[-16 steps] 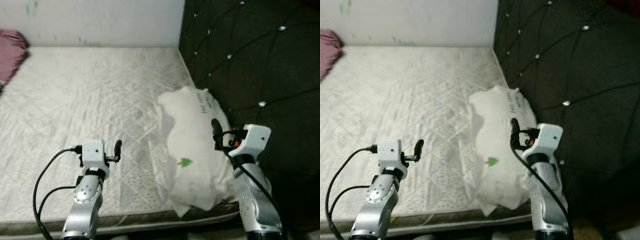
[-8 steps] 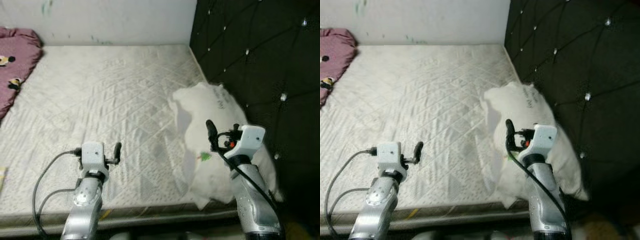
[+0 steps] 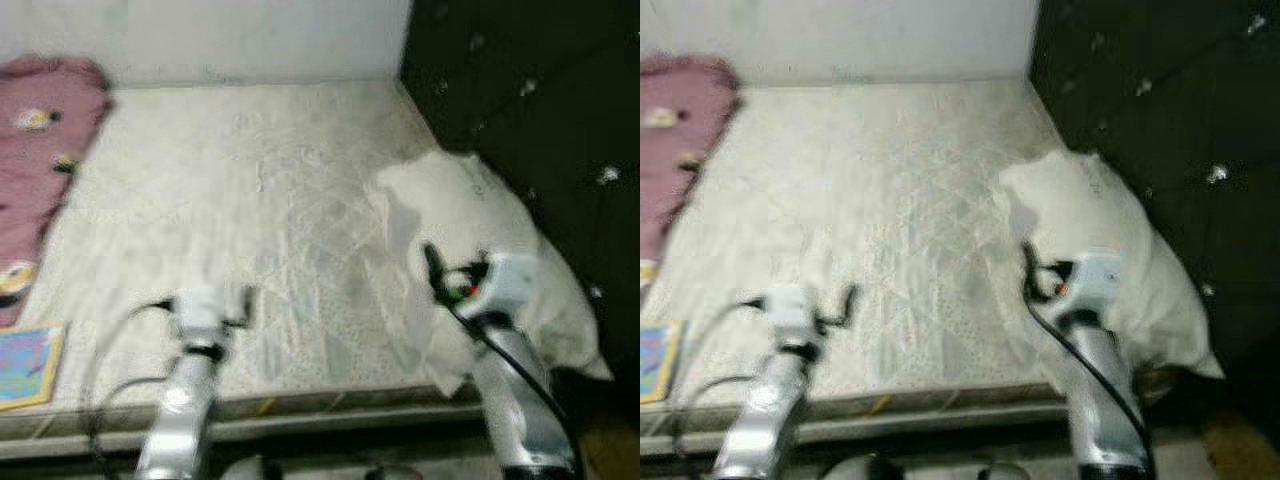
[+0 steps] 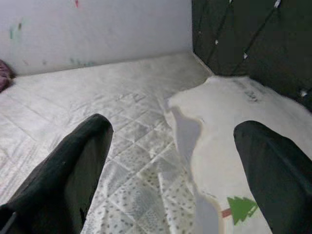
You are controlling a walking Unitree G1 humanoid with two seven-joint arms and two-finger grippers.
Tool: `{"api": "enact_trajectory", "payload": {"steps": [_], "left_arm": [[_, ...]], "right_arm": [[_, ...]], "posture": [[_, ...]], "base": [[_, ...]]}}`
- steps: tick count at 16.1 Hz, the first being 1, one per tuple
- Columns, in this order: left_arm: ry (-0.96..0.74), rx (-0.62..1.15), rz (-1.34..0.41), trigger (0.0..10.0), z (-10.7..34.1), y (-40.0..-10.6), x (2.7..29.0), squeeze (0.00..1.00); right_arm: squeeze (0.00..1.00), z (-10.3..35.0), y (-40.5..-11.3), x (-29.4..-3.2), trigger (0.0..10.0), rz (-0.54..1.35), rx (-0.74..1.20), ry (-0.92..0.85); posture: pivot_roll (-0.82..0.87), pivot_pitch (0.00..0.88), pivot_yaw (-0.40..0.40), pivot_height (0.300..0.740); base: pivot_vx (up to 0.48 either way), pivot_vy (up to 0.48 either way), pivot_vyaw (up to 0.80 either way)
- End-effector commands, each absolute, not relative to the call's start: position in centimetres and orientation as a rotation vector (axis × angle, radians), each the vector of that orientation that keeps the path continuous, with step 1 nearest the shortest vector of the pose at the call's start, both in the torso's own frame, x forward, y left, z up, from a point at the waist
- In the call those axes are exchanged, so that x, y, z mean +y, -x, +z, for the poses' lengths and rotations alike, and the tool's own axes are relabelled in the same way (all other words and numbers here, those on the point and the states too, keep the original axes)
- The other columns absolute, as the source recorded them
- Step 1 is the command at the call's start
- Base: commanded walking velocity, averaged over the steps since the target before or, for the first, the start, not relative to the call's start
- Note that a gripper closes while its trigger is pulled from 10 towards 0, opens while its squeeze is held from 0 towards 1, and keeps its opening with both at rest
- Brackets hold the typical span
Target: Clean up the room
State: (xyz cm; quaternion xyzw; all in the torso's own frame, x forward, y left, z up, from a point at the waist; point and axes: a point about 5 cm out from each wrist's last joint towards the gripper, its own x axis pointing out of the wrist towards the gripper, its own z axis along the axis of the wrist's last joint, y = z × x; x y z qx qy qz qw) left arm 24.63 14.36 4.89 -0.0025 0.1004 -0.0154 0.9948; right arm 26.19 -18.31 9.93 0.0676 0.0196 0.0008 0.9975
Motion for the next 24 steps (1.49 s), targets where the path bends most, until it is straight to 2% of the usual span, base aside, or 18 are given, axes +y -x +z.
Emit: {"api": "enact_trajectory", "payload": {"steps": [1, 24], "left_arm": [[-0.02, 0.193, -0.006, 10.0, 5.22, -24.81, 15.24, 0.0], [-0.022, 0.191, -0.012, 10.0, 5.3, -24.81, 15.21, 0.0]], "right_arm": [[0.0, 10.58, -26.45, -17.91, 10.0, 0.016, 0.009, -0.139], [0.0, 10.38, -26.37, -18.01, 10.0, 0.005, 0.015, -0.139]], "posture": [[-0.04, 0.029, 0.004, 0.74], [-0.04, 0.032, 0.01, 0.74]], "base": [[0.0, 0.349, 0.0], [0.0, 0.459, 0.0]]}}
